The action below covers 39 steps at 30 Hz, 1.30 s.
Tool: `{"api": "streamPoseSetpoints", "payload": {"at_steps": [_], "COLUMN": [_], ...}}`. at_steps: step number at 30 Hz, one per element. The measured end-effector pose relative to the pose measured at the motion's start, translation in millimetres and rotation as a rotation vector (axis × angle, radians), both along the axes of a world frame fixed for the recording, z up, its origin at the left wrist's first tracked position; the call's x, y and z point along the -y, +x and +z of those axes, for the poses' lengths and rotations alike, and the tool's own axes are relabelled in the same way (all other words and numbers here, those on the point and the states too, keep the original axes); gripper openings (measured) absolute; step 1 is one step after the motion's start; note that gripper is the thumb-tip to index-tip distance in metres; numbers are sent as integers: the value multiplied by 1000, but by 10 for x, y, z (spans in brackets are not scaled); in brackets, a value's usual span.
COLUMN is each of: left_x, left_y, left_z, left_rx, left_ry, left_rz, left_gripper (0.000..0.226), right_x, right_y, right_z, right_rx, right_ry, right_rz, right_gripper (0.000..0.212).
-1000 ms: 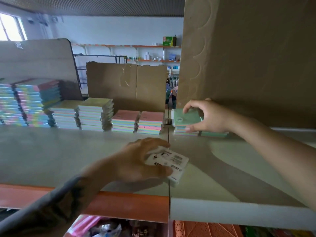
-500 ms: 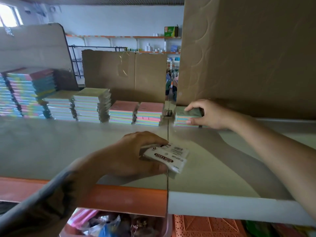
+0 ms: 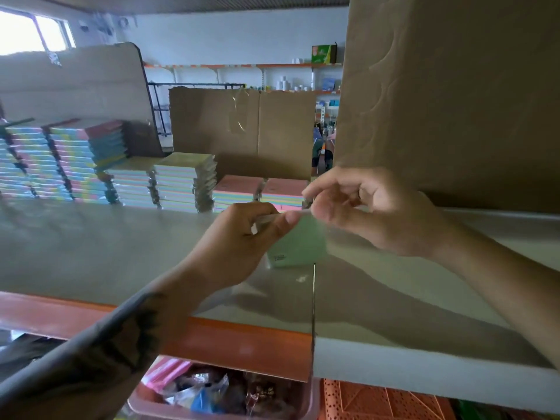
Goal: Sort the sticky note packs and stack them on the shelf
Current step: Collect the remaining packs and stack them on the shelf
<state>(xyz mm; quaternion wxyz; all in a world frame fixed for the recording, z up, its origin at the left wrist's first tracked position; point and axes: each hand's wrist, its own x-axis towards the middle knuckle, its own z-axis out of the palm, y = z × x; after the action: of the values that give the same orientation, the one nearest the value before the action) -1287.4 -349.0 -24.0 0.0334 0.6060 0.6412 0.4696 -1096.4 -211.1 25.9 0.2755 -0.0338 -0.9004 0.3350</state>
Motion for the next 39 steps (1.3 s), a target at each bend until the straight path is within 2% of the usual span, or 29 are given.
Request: {"api": "streamPoseSetpoints", "payload": {"at_steps": [3, 6, 9, 11, 13, 15, 19, 21, 24, 27, 29, 31, 33, 36, 39], "left_x": [-9, -6, 4, 14, 25, 25, 21, -11, -52, -108, -161, -226, -254, -246, -178], "left_y": [17, 75, 62, 33, 34, 35, 1, 13, 45, 143, 268, 377, 470, 552, 587], "left_z": [1, 7, 34, 36, 47, 56, 65, 63, 61, 84, 135, 190, 228, 183, 77], "left_rx": [42, 81, 284, 360, 381, 368, 368, 370, 401, 462, 491, 424, 285, -48, -461], "left_ry": [23, 38, 31, 15, 27, 37, -26, -41, -91, -116, -109, -108, -166, -300, -493], "left_rz": [-32, -19, -33, -55, -47, -11, 43, 15, -40, -43, -51, -42, -26, 21, 63], "left_gripper": [84, 60, 31, 29, 34, 45, 82, 98, 106, 109, 100, 83, 80, 67, 87], "right_x": [-17, -64, -119, -126, -114, -91, 45, 110, 153, 141, 105, 29, -140, -550, -1030], "right_y": [-40, -76, -79, -74, -68, -45, 8, 9, 99, 229, 299, 393, 522, 679, 771], "right_z": [-86, -147, -141, -119, -107, -104, -74, -41, -5, -29, -6, 65, 163, 306, 324], "right_rx": [32, 34, -11, -32, -17, 37, 174, 167, 135, 163, 182, 196, 216, 242, 269], "right_ry": [93, 11, -44, -75, -61, 45, 464, 642, 684, 708, 667, 583, 475, 330, 240], "right_rz": [-53, -40, -53, -62, -72, -119, -199, -234, -260, -302, -298, -261, -266, -376, -463], "right_gripper": [30, 24, 18, 14, 14, 21, 72, 83, 79, 85, 84, 77, 69, 62, 50]}}
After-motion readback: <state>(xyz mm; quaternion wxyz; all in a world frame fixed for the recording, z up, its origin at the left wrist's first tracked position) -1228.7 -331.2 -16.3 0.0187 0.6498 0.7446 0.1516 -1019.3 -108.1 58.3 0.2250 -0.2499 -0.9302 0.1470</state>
